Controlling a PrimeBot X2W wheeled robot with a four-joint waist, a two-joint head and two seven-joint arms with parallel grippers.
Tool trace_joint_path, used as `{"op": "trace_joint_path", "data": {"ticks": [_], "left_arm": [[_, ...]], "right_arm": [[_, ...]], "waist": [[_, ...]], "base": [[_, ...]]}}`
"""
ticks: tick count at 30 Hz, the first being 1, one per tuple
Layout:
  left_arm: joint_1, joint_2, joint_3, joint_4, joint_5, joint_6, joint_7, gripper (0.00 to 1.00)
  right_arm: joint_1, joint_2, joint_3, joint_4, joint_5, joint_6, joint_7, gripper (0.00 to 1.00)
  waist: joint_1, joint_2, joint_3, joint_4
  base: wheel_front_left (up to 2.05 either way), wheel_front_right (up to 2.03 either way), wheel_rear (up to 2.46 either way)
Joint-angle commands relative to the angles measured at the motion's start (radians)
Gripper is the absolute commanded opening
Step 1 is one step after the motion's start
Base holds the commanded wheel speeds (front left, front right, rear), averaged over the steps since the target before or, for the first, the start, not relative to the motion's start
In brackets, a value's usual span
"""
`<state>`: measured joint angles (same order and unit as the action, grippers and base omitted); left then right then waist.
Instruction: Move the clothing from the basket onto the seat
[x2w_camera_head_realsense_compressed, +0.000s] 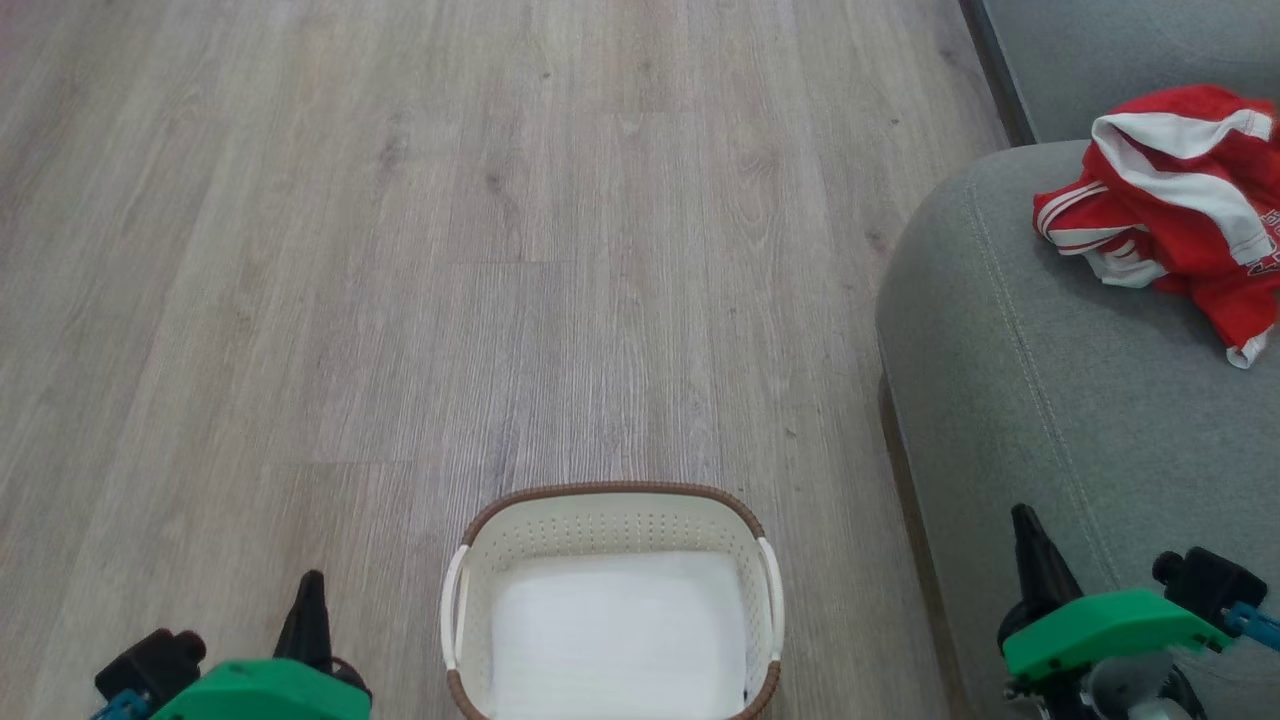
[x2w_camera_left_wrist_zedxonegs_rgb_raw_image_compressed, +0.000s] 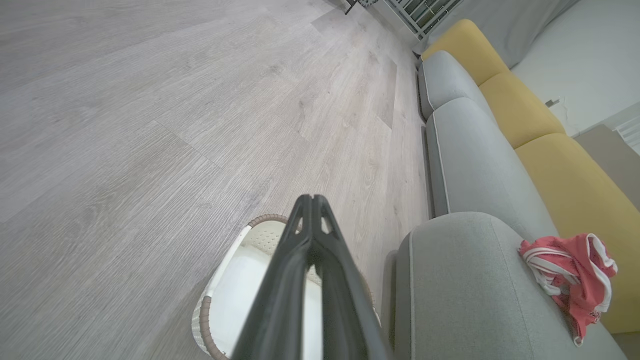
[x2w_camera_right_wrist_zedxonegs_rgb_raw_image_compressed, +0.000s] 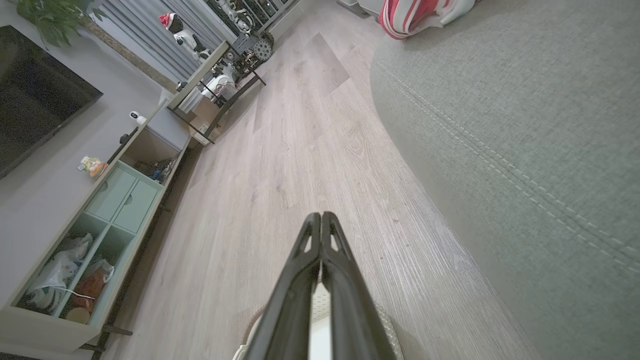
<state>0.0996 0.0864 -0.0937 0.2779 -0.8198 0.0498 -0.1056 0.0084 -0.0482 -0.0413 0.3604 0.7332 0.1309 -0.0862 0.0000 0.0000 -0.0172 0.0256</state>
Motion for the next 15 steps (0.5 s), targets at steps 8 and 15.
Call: {"op": "trace_joint_path", "data": {"ticks": [8,15], "left_arm": [[-0.072,-0.001,0.044,-0.031,-0.097,-0.025,0.025,0.00],[-0.088,-0.005,0.063,-0.031,-0.180,-0.043,0.048,0.00]], "right_arm": [[-0.059,-0.002,-0.007,-0.045,0.109,0.000,0.026,0.00],[-0.066,-0.002,-0.015,-0.054,0.200,0.000,0.046,0.00]], "waist": [[0.0000,0.0000,0.002,-0.003],[0.0000,0.0000,0.004,-0.005]], "base": [[0.00,0.00,0.00],[0.00,0.00,0.00]]}}
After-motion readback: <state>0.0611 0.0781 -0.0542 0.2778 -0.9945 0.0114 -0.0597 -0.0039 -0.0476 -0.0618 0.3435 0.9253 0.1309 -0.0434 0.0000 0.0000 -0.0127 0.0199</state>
